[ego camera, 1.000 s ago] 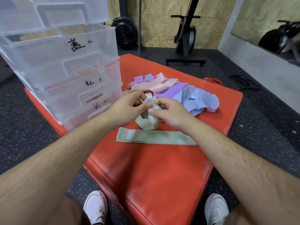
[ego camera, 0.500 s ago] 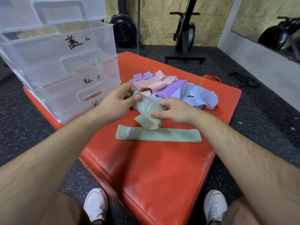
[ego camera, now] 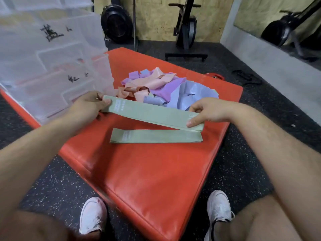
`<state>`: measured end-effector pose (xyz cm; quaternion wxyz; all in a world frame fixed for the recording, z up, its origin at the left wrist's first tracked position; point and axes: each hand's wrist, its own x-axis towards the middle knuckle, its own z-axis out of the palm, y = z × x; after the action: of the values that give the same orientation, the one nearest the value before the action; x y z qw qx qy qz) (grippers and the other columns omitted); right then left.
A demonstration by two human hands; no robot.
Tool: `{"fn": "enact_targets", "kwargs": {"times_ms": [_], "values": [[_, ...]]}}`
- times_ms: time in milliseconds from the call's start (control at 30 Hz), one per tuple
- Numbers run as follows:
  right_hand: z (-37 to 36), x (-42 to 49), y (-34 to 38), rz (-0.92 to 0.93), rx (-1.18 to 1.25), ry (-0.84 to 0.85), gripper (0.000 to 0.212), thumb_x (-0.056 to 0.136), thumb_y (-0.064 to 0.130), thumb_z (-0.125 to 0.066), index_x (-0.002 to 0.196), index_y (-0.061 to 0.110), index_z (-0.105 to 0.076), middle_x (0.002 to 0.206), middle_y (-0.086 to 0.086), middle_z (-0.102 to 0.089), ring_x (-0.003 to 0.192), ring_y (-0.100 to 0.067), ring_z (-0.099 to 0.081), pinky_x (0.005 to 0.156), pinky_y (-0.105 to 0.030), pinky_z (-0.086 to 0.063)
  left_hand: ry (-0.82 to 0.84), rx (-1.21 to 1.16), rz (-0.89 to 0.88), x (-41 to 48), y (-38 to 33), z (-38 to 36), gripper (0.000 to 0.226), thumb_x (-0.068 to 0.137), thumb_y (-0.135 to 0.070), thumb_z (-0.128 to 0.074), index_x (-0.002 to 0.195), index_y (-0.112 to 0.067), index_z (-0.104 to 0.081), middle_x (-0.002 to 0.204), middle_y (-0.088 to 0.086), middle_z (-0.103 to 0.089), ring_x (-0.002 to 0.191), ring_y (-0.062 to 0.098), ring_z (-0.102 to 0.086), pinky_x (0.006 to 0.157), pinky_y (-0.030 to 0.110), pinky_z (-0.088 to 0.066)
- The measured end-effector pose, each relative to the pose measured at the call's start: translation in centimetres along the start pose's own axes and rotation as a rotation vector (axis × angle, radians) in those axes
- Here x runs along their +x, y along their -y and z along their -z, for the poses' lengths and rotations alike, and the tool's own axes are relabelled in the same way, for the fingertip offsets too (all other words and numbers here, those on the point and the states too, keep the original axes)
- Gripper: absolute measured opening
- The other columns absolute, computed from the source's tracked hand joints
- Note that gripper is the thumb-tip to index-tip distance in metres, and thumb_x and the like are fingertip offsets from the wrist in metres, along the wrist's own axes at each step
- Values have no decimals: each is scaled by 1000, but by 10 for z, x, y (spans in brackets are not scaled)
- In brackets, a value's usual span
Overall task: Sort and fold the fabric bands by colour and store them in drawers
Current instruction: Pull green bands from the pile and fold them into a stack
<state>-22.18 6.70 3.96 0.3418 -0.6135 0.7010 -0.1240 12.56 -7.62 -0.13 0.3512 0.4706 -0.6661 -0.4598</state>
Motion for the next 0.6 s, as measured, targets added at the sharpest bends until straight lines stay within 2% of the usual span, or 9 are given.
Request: {"fn": "enact_targets", "kwargs": {"times_ms": [67, 100, 167, 200, 267, 367, 533, 600], "values": [[1, -7, -11, -24, 89, 24, 17, 82, 19, -83, 79, 9, -69, 60, 15, -64, 57, 0, -57, 57, -7, -42, 41, 21, 30, -4, 10, 5, 16, 96, -20, -61, 81, -20, -57, 75, 5, -59, 70, 22, -52, 56, 30, -39], [1, -9, -16, -34, 165, 16, 18, 82, 16, -82, 83, 3, -70, 68, 7, -68, 64, -5, -62, 66, -11, -47, 70, 50, 41, -6, 15, 5, 12, 96, -20, -61, 85, -16, -59, 73, 3, -58, 66, 18, -51, 55, 27, -39], [-1, -10, -28, -60, 327, -15, 28, 82, 13, -80, 100, -5, -70, 87, -9, -72, 81, -18, -68, 85, -31, -54, 115, 77, 73, -12, 23, 3, 10, 96, -18, -61, 91, -9, -59, 69, 3, -56, 59, 13, -49, 55, 26, -38], [-2, -11, -33, -82, 398, -25, 29, 83, 11, -79, 104, -4, -69, 94, -13, -72, 85, -23, -69, 88, -36, -55, 129, 66, 95, -13, 27, 2, 10, 95, -17, -63, 95, -8, -58, 69, 4, -55, 58, 13, -48, 55, 26, -37], [-4, -11, -40, -106, 510, -45, 24, 84, 6, -76, 105, 0, -67, 99, -17, -72, 86, -26, -72, 81, -34, -61, 149, 44, 130, -16, 30, 1, 13, 93, -16, -66, 98, -8, -58, 72, 6, -53, 60, 14, -48, 54, 24, -40], [-11, -13, -43, -128, 579, -89, 24, 82, -1, -76, 103, 4, -65, 101, -19, -69, 82, -24, -72, 69, -28, -61, 155, 31, 174, -19, 32, -2, 13, 90, -17, -69, 85, -11, -58, 72, 5, -56, 59, 14, -50, 47, 16, -46], [-35, -9, -51, -195, 501, -167, 43, 78, -2, -81, 108, 14, -55, 99, -14, -64, 81, -23, -69, 67, -32, -62, 124, 116, 232, -24, 39, -12, 17, 84, -15, -76, 91, -5, -64, 78, 9, -64, 62, 17, -59, 47, 16, -52], [-41, -8, -54, -206, 416, -220, 44, 77, 1, -83, 105, 18, -53, 94, -11, -65, 80, -21, -67, 67, -31, -59, 119, 157, 238, -26, 42, -16, 20, 82, -15, -78, 92, -4, -64, 79, 10, -64, 61, 17, -60, 47, 16, -52]]}}
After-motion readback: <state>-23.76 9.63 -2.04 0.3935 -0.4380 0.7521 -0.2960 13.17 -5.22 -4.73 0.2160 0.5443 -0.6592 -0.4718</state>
